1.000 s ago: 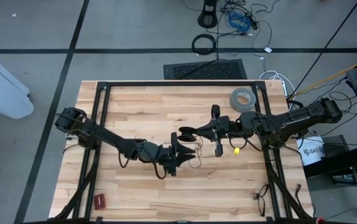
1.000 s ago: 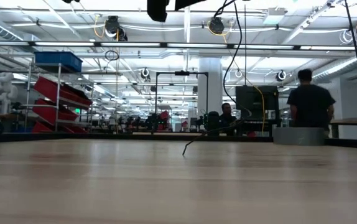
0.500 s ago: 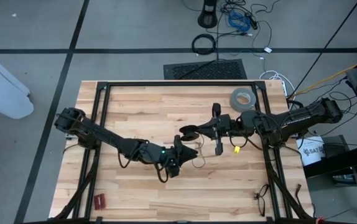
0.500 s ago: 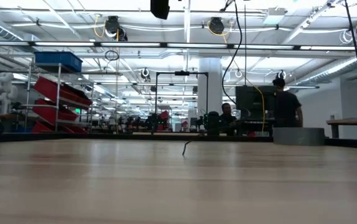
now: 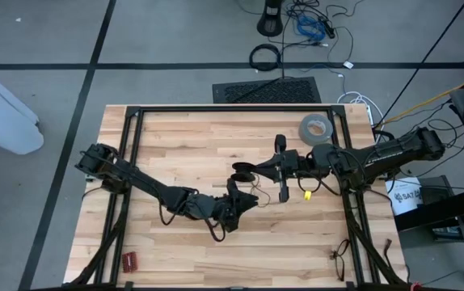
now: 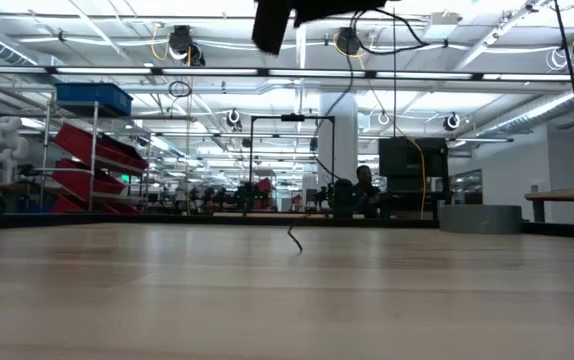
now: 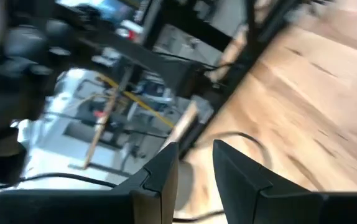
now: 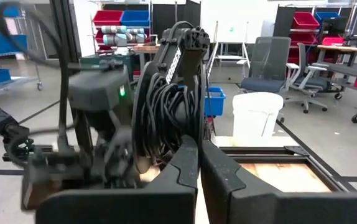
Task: Coil cords
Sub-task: Coil the black wire onto the spool
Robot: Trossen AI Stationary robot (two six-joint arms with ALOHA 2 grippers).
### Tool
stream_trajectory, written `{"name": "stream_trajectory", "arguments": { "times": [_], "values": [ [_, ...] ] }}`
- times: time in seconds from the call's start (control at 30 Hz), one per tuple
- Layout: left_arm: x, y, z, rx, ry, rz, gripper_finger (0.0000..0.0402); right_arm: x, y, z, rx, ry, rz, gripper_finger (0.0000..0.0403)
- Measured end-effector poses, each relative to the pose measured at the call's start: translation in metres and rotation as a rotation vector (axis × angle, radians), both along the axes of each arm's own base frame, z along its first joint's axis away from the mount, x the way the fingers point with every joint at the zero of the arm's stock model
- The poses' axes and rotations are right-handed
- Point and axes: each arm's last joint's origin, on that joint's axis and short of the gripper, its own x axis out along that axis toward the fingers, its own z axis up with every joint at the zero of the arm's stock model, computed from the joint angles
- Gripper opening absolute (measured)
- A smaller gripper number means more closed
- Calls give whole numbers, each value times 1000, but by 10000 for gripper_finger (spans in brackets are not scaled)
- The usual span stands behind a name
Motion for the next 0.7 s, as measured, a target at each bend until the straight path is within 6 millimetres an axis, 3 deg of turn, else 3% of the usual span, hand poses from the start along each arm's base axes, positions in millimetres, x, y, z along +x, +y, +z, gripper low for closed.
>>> {"name": "stream_trajectory", "arguments": {
  "times": [0.37,0.5,0.6,0.7],
  "values": [
    [-9,-17,6,-91,-86,121,107,0,0,0,-2,-1,-4,0],
    [-17,-36,11,-122,-133,121,107,0,0,0,-2,-1,-5,0],
    [-25,-48,20,-285,-229,122,107,0,0,0,-1,-4,-4,0],
    [-25,-44,18,-456,-265,212,107,0,0,1,11,-9,-4,0]
  ]
}}
